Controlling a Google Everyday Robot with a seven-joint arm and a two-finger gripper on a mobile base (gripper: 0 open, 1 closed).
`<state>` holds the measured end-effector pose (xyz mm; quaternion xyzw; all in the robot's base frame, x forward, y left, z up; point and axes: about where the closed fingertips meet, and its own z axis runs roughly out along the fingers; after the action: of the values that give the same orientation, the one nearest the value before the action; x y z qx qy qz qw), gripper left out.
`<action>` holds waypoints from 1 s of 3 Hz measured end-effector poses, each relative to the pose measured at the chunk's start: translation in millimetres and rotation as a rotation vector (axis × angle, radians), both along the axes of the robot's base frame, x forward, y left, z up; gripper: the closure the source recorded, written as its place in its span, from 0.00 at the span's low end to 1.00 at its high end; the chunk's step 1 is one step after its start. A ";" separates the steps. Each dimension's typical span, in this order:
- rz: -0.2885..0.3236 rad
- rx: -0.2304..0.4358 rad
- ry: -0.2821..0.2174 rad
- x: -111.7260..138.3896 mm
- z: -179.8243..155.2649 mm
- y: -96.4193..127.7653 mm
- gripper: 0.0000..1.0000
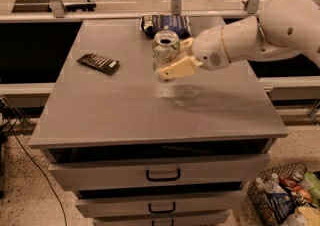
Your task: Move 7up can near rxbar chocolate
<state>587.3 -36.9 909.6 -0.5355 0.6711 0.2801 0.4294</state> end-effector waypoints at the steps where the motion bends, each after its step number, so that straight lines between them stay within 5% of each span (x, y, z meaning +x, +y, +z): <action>1: -0.024 -0.024 -0.037 62.2 0.1 3.5 1.00; 3: -0.036 -0.013 -0.044 147.5 -12.4 32.6 1.00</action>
Offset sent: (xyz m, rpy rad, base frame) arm 0.1827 0.0126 0.0011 -0.0362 -0.0868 -0.0887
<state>734.8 -4.3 897.2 -0.5323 0.6727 0.2560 0.4456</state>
